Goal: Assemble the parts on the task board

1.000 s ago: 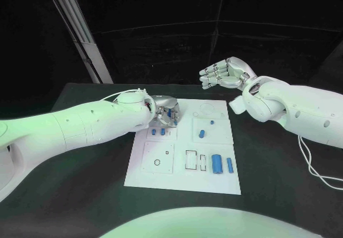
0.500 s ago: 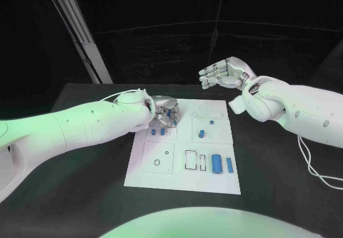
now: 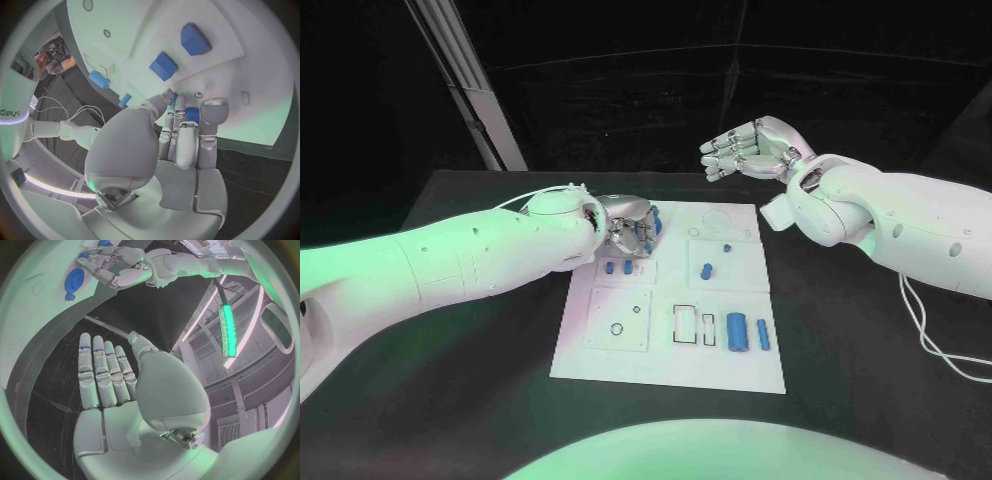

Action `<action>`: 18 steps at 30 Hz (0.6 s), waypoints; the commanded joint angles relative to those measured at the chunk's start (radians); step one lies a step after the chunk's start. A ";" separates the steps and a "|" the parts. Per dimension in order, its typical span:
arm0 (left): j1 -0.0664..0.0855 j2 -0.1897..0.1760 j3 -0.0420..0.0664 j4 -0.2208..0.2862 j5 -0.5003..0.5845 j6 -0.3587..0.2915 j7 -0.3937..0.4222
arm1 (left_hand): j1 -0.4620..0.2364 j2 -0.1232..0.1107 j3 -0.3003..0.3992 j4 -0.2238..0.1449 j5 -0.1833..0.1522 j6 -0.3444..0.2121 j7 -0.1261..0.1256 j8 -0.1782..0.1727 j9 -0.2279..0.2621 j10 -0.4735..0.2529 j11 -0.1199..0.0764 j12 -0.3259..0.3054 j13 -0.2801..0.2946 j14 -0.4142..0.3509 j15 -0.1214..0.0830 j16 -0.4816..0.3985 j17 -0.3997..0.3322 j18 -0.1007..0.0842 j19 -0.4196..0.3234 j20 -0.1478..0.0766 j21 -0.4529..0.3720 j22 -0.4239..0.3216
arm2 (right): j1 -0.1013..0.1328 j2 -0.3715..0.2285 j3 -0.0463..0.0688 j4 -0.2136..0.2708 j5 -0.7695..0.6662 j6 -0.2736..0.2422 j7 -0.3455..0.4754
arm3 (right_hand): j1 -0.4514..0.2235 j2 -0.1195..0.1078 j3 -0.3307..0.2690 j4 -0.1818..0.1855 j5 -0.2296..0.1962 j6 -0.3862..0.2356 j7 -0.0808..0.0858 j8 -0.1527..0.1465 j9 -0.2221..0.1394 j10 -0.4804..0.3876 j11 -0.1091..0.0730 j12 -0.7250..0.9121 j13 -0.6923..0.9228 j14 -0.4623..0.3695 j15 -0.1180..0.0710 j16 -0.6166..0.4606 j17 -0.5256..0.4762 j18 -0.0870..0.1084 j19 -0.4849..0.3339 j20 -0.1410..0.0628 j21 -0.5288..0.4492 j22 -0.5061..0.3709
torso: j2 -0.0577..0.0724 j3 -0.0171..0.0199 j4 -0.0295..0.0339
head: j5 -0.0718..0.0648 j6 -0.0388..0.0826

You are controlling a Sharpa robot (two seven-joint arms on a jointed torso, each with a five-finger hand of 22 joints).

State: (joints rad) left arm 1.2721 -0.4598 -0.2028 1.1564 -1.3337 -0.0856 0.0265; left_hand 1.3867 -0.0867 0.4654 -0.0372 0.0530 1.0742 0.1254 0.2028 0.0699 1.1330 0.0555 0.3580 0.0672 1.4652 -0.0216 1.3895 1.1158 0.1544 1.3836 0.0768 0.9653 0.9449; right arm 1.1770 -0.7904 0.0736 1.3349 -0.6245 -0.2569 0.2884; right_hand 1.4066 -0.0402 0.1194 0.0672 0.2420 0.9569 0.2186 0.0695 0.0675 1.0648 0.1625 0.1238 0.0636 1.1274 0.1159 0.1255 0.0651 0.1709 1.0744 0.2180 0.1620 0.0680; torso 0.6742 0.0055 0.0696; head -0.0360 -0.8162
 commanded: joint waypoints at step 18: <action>0.004 -0.128 0.047 0.097 0.090 -0.052 0.029 | -0.007 -0.014 0.011 -0.006 -0.003 0.007 0.004 -0.011 -0.001 0.013 0.001 -0.018 0.001 0.024 -0.003 0.007 -0.001 -0.019 0.004 -0.002 0.009 0.008 | 0.001 0.000 0.000 -0.010 0.000 0.011 0.012 | -0.003 0.007 0.005 -0.002 -0.006 0.001 0.006 -0.002 -0.001 -0.006 0.002 0.003 -0.001 -0.004 0.001 0.005 -0.001 0.011 0.009 0.000 -0.006 0.001 | 0.000 0.0006 0.0006 | 0.007 0.010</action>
State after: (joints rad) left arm 1.2750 -0.5836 -0.1569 1.2489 -1.2726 -0.1443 0.0453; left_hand 1.3796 -0.0938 0.4708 -0.0427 0.0530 1.0773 0.1285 0.1980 0.0682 1.1403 0.0553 0.3440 0.0672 1.4651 -0.0215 1.3934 1.1159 0.1543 1.3836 0.0769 0.9699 0.9522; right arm 1.1761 -0.7903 0.0736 1.3244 -0.6245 -0.2540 0.2893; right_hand 1.4066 -0.0402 0.1194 0.0672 0.2420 0.9569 0.2186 0.0695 0.0674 1.0648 0.1625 0.1238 0.0636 1.1274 0.1160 0.1255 0.0651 0.1709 1.0744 0.2180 0.1620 0.0680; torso 0.6734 0.0056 0.0710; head -0.0290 -0.8074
